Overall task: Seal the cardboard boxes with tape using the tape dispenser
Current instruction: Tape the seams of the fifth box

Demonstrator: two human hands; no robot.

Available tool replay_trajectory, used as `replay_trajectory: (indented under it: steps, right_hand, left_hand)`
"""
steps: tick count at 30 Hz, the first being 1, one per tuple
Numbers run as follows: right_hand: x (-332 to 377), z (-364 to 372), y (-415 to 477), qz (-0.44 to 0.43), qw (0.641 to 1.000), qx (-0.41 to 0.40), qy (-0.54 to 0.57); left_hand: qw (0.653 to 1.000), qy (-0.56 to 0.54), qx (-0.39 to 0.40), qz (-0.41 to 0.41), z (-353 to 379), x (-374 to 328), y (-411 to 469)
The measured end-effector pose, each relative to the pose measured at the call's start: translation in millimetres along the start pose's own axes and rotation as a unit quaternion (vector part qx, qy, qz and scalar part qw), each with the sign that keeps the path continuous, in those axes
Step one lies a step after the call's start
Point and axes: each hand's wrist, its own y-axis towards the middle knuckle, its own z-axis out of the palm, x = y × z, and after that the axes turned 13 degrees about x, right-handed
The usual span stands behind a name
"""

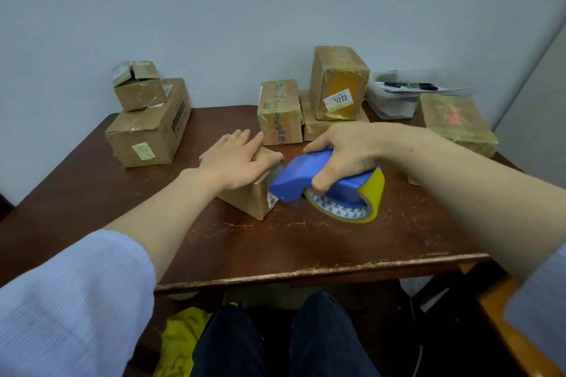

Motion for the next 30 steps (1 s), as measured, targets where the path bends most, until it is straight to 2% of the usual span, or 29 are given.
replay_trajectory:
  steps: [14,18,21,25,30]
  right_hand:
    - [41.5,-26.4,14.0,0.038,0.998,0.013,-0.038]
    - [53.1,-16.2,19.1,0.052,0.994,0.002,-0.092]
    - [46.9,-4.5,26.3,0.052,0.995,0.018,-0.085]
    - [18.7,-18.6,7.1,0.089,0.995,-0.021,-0.041]
    - [-20.2,-1.0,8.2,0.106,0.983,-0.138,-0.058]
  left_hand:
    - [1.000,-0.004,0.011,-0.019,2.3,-2.7,-3.2]
    - [1.000,-0.009,0.005,-0.023,1.5,-3.8,-4.1]
    - [1.000,-0.014,-0.004,-0.019,2.8,-3.4,-6.6]
    - [0.999,-0.034,-0.010,-0.032,3.8,-4.6,-5.8]
    - [0.999,-0.024,-0.001,-0.045,3.9,-6.2,-4.5]
